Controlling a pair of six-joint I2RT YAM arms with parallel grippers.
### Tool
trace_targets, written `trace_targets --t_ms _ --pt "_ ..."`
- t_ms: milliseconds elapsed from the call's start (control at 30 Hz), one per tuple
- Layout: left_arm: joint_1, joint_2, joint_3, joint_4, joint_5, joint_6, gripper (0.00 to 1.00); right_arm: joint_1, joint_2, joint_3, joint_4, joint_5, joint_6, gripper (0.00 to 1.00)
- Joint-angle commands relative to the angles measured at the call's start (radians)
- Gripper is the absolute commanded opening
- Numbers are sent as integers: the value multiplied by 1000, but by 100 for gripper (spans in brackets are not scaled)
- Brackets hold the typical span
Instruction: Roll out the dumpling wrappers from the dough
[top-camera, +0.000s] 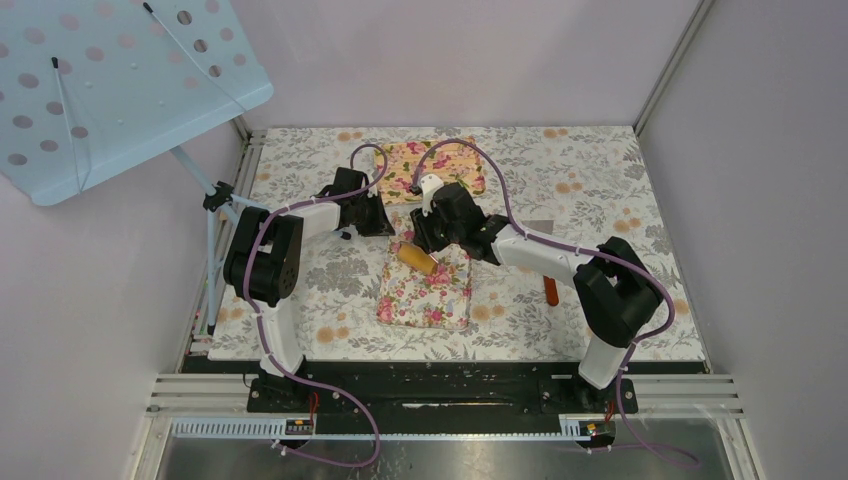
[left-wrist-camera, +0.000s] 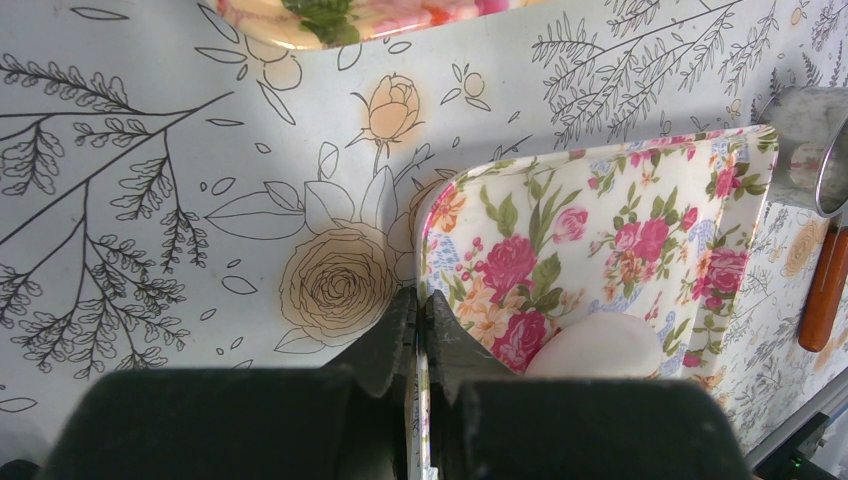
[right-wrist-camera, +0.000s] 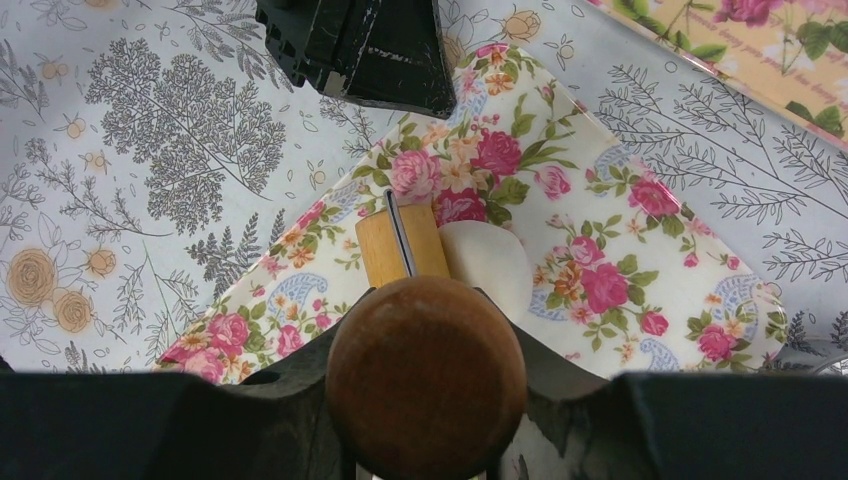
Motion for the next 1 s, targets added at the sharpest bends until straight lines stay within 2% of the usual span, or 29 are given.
trace_targets --t_ms 0,733,867,967 --pt "-4 32 -13 -67 12 16 0 -3 83 -65 -179 25 -15 0" --pt "1 31 -12 -67 20 13 0 34 86 -101 -166 -67 55 0" --pt "1 32 -12 -66 22 13 0 35 40 -84 -170 -147 54 0" --pt "2 34 -11 -67 22 13 0 35 -51 -44 -197 -211 26 0"
